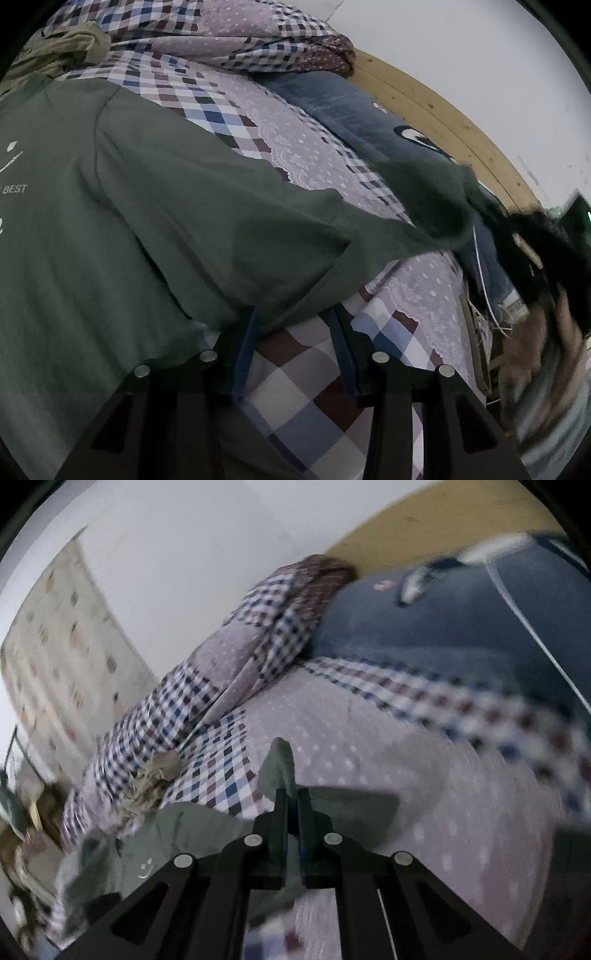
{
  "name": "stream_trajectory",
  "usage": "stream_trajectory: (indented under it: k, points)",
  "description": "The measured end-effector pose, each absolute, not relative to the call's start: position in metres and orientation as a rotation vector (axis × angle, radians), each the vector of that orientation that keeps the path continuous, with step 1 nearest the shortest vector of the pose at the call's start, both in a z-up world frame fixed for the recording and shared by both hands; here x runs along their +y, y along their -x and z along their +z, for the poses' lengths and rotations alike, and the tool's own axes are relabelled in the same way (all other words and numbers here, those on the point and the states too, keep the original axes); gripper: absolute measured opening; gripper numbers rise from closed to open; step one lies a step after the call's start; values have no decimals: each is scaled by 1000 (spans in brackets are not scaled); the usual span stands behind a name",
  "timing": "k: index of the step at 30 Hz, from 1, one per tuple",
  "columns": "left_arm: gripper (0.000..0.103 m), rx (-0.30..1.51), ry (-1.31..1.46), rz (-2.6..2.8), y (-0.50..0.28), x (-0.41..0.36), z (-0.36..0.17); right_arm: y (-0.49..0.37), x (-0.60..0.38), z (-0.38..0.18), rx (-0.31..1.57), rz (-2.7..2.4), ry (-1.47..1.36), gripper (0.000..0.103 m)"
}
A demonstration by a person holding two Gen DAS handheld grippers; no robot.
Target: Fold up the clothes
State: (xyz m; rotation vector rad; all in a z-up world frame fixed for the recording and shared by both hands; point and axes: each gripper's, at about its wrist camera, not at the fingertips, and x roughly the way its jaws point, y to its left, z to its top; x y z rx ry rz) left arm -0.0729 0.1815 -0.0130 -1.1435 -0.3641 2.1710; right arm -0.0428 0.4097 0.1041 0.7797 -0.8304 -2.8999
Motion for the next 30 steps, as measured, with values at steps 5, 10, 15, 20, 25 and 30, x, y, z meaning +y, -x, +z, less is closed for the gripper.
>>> stream_trajectory:
  k: [5,10,15,20,25,30]
  points:
    - [45,-430,1256,2203,66,174,1,48,388,124,-588,-2841,-778,3]
    - [64,-802,1149,2103,38,144,40,48,375,138,-438,-2750,-711,3]
    - [86,-1012,1035,2016,32,147,83,50,359,136,-341,-2675,-699,3]
    - [86,-1046,1109,1990,52,174,101,46,342,138,-302,-2538,-678,3]
    - [86,-1009,1171,2031,63,189,107,43,327,136,-219,-2480,-680,3]
    - [86,-977,1236,2093,69,190,109,34,313,136,-144,-2422,-670,3]
